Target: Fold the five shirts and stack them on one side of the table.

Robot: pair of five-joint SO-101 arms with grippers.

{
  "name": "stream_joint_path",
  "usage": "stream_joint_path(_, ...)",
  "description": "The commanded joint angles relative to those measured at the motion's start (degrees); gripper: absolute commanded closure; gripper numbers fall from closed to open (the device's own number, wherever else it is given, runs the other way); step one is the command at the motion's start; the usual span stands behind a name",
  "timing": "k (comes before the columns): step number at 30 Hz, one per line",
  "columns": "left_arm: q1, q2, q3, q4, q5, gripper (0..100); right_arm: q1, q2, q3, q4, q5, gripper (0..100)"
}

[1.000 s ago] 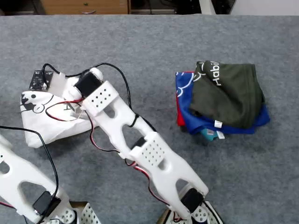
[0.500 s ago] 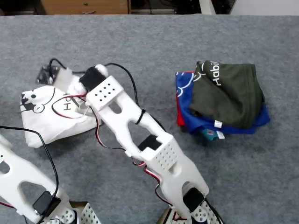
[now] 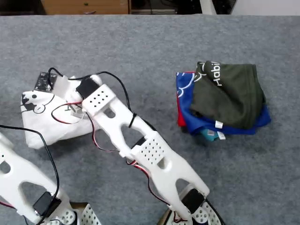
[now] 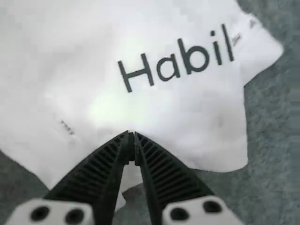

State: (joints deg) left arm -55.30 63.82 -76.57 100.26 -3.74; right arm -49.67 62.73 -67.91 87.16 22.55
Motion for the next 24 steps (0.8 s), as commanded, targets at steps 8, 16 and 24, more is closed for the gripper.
stream_joint_path(8, 0.5, -3.4, -0.1, 0.8, 0.1, 98, -1.9, -5.8, 0.6, 15.3, 5.8, 99.5)
stream_joint_path(16, 0.3, -3.4, -0.1, 0.8, -0.2, 98, -9.1, -14.3, 21.9, 15.3, 3.9, 99.5)
stream_joint_path(24, 0.9, -3.9, -0.1, 0.8, -0.2, 98, -3.6, -19.3, 18.7, 14.9, 3.6, 99.5)
